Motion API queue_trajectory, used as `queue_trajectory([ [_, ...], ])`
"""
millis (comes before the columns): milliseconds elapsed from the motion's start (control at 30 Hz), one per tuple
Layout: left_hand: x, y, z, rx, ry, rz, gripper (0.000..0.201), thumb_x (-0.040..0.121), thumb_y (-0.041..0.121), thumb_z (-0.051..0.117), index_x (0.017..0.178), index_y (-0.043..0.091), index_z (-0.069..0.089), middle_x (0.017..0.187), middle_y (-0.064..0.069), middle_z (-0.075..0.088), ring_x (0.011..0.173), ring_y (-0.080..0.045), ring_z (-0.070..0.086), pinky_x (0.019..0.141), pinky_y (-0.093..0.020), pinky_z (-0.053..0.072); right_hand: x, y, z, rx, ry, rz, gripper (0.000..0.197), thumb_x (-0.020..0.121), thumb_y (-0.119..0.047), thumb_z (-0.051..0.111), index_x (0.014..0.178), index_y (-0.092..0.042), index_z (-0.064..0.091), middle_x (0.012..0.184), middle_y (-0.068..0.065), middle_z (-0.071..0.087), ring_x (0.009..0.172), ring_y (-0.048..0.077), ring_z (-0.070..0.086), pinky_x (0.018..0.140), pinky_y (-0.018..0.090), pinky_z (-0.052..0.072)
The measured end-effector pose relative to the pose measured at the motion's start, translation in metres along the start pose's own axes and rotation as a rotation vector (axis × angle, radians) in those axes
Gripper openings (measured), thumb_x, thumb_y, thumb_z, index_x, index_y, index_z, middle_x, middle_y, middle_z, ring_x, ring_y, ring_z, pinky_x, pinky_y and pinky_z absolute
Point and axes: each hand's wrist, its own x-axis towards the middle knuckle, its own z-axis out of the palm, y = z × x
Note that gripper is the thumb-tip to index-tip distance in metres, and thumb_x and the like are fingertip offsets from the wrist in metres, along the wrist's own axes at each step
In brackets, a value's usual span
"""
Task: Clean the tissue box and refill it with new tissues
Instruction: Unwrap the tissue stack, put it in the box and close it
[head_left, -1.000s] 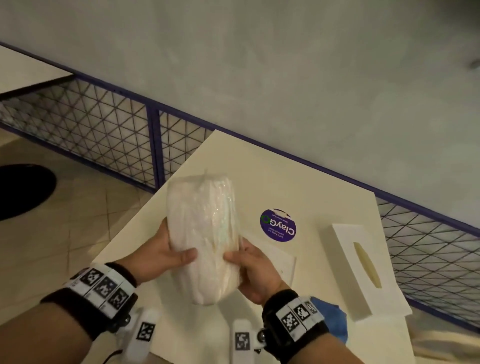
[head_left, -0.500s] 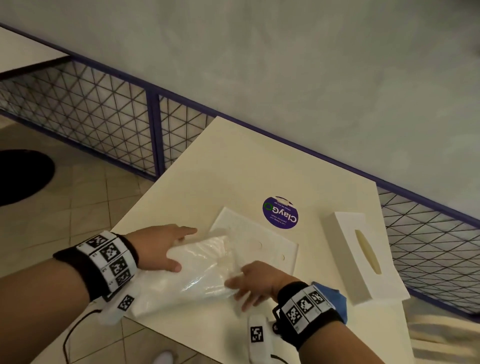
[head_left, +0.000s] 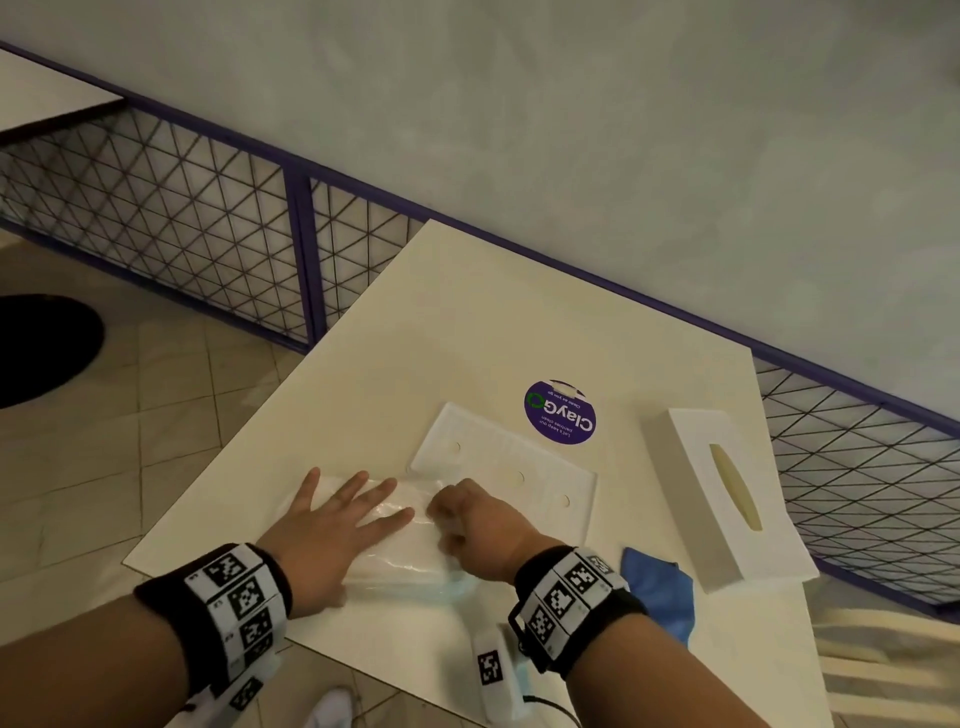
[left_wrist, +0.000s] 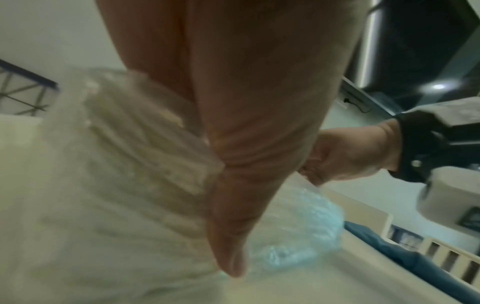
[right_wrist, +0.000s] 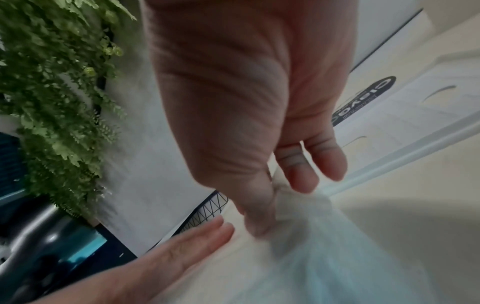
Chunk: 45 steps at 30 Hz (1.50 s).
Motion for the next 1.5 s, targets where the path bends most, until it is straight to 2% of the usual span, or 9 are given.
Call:
queue_trajectory([
  [200,-0.006,-0.026,0.004,0.030,0.076,0.021,0.111,0.083,0.001,0.054,0.126,0.057,-0.032,0.155,0.011,-0.030,0.131,-0.014,-0.038,0.093,-0.047,-0.037,-0.010,0.007,0.006,0.155,-0.032,0.081,0.021,0.085,-0.037,0.063,0.090,-0.018,0.057,0.080,-0.005,0.052,0.076,0.015,0.050,0.072,0.027,0.042],
  [300,-0.010,-0.033,0.009,-0.087,0.073,0.001,0.108,0.073,0.057,0.064,0.138,0.056,-0.021,0.146,0.015,-0.040,0.134,-0.014,-0.041,0.107,-0.053,-0.028,-0.022,0.024,0.008,0.013,-0.144,0.201,0.024,0.086,-0.043,0.057,0.083,-0.019,0.057,0.087,-0.001,0.058,0.082,0.016,0.052,0.074,0.027,0.042],
  [400,-0.015,-0.035,0.015,-0.279,0.237,-0.091,0.098,0.060,0.094,0.028,0.143,0.054,-0.006,0.150,0.016,-0.034,0.136,-0.010,-0.038,0.112,-0.051,-0.021,-0.027,0.031,0.011,-0.027,-0.055,0.267,0.017,0.081,-0.021,0.056,0.095,-0.014,0.065,0.097,0.001,0.064,0.092,0.019,0.060,0.077,0.027,0.047],
  [533,-0.013,-0.039,0.023,-0.570,0.420,-0.317,0.079,0.075,0.080,0.009,0.147,0.046,0.014,0.159,0.012,-0.009,0.146,-0.015,-0.013,0.115,-0.052,-0.005,-0.017,0.020,0.001,0.261,0.339,0.379,0.023,0.080,-0.012,0.051,0.097,-0.019,0.064,0.086,-0.005,0.059,0.076,0.013,0.056,0.059,0.017,0.043],
  [700,-0.003,-0.044,0.028,-0.674,0.417,-0.418,0.054,0.095,0.049,0.035,0.147,0.042,0.021,0.161,0.004,0.002,0.148,-0.019,-0.001,0.117,-0.050,0.006,-0.003,0.005,-0.010,0.356,0.221,0.395,0.012,0.075,-0.016,0.075,0.075,-0.017,0.062,0.069,-0.009,0.057,0.062,0.008,0.054,0.052,0.016,0.042],
  [833,-0.001,-0.043,0.032,-0.687,0.436,-0.417,0.053,0.096,0.047,0.038,0.147,0.040,0.024,0.161,0.004,0.006,0.148,-0.018,0.002,0.116,-0.048,0.008,-0.007,-0.004,-0.009,0.583,0.039,0.482,0.026,0.083,-0.014,0.065,0.108,-0.008,0.063,0.082,0.004,0.064,0.052,0.012,0.058,0.044,0.021,0.044],
  [1067,-0.003,-0.042,0.034,-0.628,0.487,-0.448,0.052,0.092,0.048,0.047,0.141,0.039,0.037,0.157,0.006,0.021,0.143,-0.015,0.022,0.116,-0.047,0.008,-0.012,-0.011,-0.011,0.967,0.128,0.564,0.024,0.082,-0.020,0.070,0.096,-0.002,0.065,0.072,0.006,0.064,0.044,0.013,0.045,0.040,0.019,0.034],
  [1333,0.003,-0.019,0.020,-0.415,0.405,-0.062,0.077,0.075,0.066,0.011,0.147,0.041,0.019,0.160,0.011,-0.002,0.143,-0.009,-0.014,0.114,-0.037,-0.015,-0.010,-0.010,-0.013,0.913,0.225,0.501,0.021,0.074,-0.019,0.075,0.068,-0.016,0.055,0.083,0.003,0.060,0.070,0.017,0.049,0.053,0.026,0.039],
  [1500,0.012,-0.009,0.022,-0.390,0.302,-0.071,0.086,0.068,0.070,0.000,0.149,0.040,0.004,0.160,0.011,-0.006,0.146,-0.015,-0.015,0.114,-0.042,-0.015,-0.014,-0.011,-0.014,1.191,0.228,0.615,0.010,0.082,-0.023,0.060,0.080,-0.014,0.057,0.073,0.001,0.067,0.061,0.016,0.050,0.054,0.025,0.032],
])
